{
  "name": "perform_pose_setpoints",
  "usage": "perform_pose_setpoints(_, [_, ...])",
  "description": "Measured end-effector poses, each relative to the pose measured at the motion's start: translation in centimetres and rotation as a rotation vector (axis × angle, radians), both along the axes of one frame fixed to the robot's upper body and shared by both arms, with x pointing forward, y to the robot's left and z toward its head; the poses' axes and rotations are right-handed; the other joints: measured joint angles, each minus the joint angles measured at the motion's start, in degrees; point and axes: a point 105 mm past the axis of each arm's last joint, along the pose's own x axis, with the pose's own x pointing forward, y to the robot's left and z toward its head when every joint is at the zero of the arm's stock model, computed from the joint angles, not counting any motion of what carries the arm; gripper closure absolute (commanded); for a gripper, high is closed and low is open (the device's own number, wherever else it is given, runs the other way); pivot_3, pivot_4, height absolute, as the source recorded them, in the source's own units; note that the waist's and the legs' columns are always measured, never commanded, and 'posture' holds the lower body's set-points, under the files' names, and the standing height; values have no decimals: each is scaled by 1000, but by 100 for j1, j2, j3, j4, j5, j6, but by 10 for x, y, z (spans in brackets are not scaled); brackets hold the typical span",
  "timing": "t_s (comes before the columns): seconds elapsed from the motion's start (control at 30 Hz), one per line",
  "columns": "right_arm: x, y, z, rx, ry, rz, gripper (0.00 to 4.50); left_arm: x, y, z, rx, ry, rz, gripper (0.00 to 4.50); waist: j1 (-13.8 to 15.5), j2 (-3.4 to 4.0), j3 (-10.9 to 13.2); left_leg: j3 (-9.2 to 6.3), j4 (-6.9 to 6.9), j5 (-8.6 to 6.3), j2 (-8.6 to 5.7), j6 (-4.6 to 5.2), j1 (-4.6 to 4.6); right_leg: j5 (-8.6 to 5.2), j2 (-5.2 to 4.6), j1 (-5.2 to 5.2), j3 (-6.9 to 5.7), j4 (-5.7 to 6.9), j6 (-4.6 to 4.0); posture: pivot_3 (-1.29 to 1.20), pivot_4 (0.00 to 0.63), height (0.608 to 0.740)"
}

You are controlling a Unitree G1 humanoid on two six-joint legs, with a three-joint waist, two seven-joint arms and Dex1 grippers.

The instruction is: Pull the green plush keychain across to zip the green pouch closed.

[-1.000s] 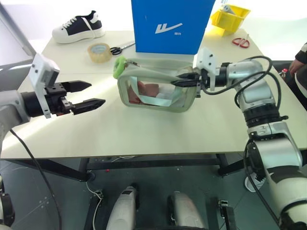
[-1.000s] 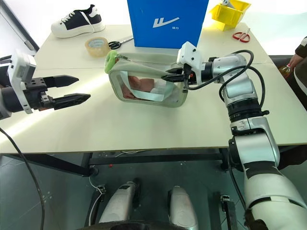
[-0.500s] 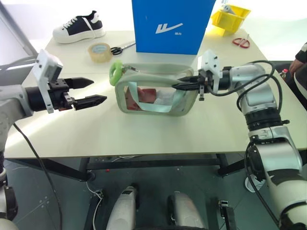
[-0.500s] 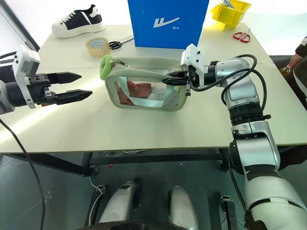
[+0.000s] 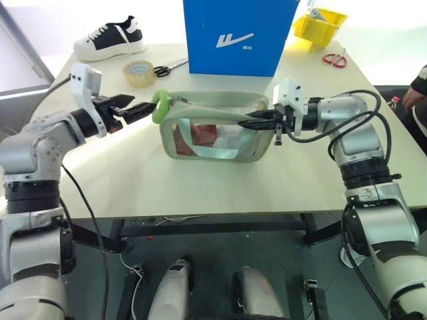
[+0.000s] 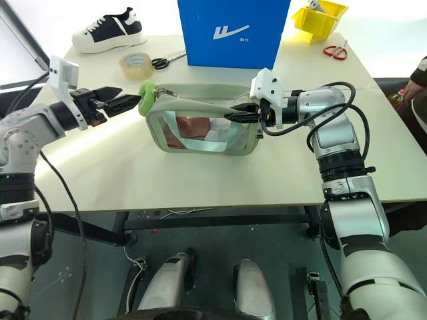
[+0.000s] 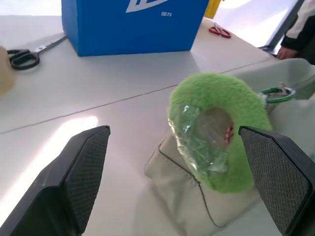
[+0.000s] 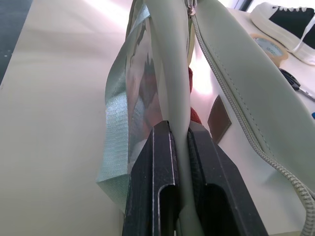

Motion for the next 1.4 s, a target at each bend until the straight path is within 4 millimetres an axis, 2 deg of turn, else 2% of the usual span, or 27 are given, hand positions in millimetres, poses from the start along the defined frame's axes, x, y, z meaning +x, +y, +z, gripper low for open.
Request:
perform_pose_setpoints(0.1, [0,0,0,-2,1,-3,4500,4,-2,-8,-6,20,0,900,5,0,0,-1,2,0,0,0,0,0,0,2,-1,0,0,0,150,740])
perform_pose_setpoints(0.2, [0,0,0,-3,3,-4,4500,7,-4,-14,-26,36,-8,2393,10,0,0,-1,5,0,0,0,-1,0,0,2,-1,0,0,0,150,740])
perform_pose_setpoints(0.33, [0,0,0,-3,4,-5,4500,7,-15,-4,-79,19,-57,4477,15,0,0,-4,12,-1,0,-1,-4,0,0,6,-5,0,1,0,150,740])
perform_pose_setpoints(0.43, [0,1,1,-1,2,-9,4500,5,-18,8,-111,-1,-81,4477,3,0,0,-3,15,-2,0,-1,-4,1,0,6,-3,0,1,0,150,740])
perform_pose_setpoints(0.6, [1,0,1,2,-2,-17,4500,3,-17,10,-124,2,-84,4477,7,0,0,-4,23,-2,0,0,-5,1,1,9,-4,1,1,0,150,740])
perform_pose_setpoints(0.73, [2,0,1,3,-3,-20,4500,1,-11,28,-109,-52,-64,4477,10,0,0,-6,26,-3,0,0,-6,1,1,9,-6,1,1,0,150,740])
perform_pose_setpoints(0.83, [2,0,1,4,-4,-22,4500,1,-9,32,-89,-75,-53,3592,11,0,0,-6,26,-3,0,0,-6,1,1,10,-6,1,2,0,150,740])
perform_pose_setpoints(1.0, [2,0,1,5,-5,-25,4500,11,-8,9,-60,-13,-18,1049,18,0,0,-6,29,-3,-1,0,-6,1,2,12,-7,1,2,0,150,740])
perform_pose_setpoints(1.17, [1,1,0,3,-7,-22,4500,19,-10,-15,-77,65,-8,1049,17,0,0,-6,32,-3,-1,0,-9,1,2,11,-7,1,3,0,150,740])
perform_pose_setpoints(1.4, [0,1,0,1,-3,-23,4500,28,-25,-22,-127,94,-38,1049,19,0,0,-8,35,-3,-1,0,-11,2,2,12,-10,1,4,0,150,740])
